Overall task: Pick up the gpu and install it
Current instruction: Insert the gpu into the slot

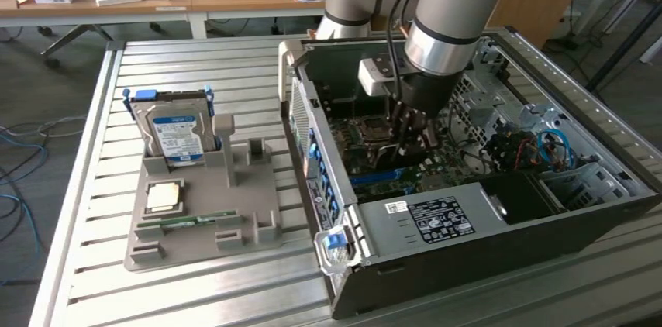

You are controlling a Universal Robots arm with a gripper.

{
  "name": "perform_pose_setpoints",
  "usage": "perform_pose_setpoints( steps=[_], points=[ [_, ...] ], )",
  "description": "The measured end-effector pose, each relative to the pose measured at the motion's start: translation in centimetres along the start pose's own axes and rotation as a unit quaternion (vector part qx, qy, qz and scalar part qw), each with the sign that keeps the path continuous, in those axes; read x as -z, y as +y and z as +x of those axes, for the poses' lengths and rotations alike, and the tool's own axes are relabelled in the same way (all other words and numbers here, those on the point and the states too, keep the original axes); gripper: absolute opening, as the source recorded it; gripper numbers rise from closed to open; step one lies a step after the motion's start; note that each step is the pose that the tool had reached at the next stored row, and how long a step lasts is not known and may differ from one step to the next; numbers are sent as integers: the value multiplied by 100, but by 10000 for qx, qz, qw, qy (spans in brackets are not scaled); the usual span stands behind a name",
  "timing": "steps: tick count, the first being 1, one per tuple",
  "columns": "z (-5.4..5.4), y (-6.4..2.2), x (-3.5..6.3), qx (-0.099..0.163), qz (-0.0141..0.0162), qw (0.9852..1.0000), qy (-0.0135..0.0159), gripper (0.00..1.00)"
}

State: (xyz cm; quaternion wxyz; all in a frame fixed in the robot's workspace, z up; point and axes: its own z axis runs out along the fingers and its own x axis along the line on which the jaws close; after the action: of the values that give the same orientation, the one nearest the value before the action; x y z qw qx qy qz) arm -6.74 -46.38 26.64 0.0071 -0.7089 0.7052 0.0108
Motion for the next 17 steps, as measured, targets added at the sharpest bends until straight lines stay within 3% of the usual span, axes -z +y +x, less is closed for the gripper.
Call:
perform_pose_setpoints(
  steps=[17],
  points=[
    [-11, 10, -11, 1, 0, 10000, -4, 26]
  ],
)
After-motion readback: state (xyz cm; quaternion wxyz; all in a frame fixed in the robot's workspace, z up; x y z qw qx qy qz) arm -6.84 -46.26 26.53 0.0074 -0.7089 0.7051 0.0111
